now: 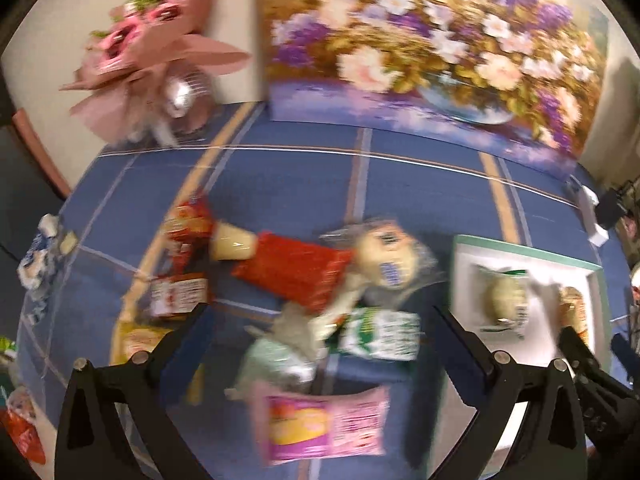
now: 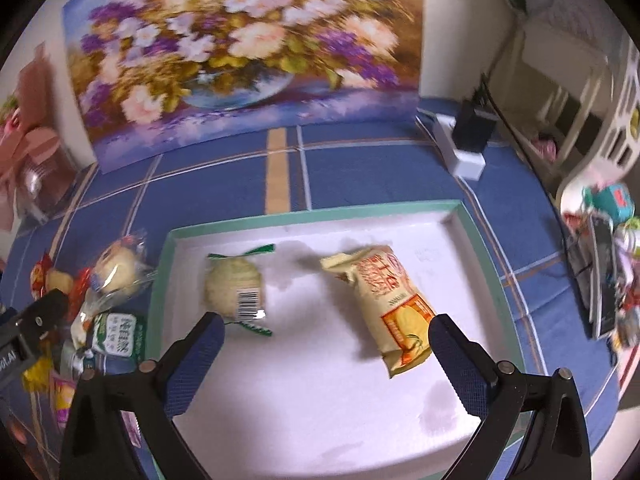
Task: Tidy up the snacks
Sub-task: 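Grasp the yellow bread bag with the left tool while the right tool grasps the pink Swiss roll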
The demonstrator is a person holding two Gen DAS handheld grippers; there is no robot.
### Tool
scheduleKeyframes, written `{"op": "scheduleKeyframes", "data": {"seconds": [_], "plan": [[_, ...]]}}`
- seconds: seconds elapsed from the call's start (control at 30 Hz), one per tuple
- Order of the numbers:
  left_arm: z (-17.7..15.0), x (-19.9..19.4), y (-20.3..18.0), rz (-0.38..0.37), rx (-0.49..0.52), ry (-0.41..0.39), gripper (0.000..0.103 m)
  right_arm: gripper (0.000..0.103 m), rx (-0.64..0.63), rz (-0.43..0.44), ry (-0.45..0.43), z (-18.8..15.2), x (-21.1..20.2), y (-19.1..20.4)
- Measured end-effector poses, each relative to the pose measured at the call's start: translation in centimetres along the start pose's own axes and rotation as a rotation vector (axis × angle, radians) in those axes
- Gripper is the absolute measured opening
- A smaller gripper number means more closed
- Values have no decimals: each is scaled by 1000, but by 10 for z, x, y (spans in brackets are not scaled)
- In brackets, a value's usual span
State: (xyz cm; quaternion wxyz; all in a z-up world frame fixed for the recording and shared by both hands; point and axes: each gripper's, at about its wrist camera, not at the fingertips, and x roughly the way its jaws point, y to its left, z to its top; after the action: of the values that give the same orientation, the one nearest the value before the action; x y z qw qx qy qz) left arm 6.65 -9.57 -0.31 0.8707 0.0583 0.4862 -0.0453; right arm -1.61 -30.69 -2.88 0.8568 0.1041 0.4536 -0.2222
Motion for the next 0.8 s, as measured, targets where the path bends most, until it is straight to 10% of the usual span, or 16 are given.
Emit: {"op": "scheduleKeyframes", "data": {"seconds": [0.8], "plan": [[-36, -3, 177, 24, -350, 121, 103, 103, -105, 364, 95, -31, -37, 138]]}}
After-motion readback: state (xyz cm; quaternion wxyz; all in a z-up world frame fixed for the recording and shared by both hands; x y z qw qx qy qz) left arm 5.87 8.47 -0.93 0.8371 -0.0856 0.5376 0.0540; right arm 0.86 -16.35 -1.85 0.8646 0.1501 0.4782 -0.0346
